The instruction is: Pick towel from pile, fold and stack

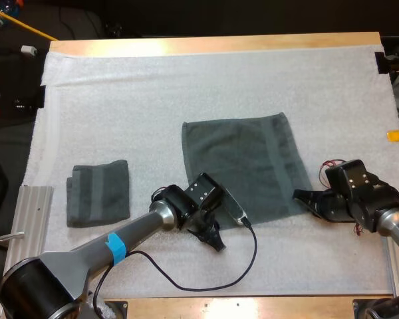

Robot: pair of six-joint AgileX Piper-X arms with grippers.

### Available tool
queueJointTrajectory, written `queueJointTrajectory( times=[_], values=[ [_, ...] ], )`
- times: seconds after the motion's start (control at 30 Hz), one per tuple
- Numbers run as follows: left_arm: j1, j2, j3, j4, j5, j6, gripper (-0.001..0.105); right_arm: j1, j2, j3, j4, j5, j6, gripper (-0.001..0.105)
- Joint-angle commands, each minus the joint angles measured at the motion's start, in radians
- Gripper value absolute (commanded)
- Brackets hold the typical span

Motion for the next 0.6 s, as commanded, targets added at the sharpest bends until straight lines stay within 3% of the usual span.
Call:
queueJointTrajectory(
  times=[0.0, 0.5, 0.57],
  values=[
    [-0.004, 0.002, -0.003, -0.004, -0.026, -0.004, 0.036, -0.001, -0.007, -0.002, 0.009, 0.006, -0.009, 0.000],
    [-0.004, 0.056, -0.006, 0.033, -0.035, -0.004, 0.036, -0.001, -0.007, -0.002, 0.016, 0.004, -0.009, 0.000],
    [-0.004, 0.056, -0.006, 0.047, -0.035, -0.004, 0.030, -0.001, -0.007, -0.002, 0.016, 0.004, -0.009, 0.000]
  ],
)
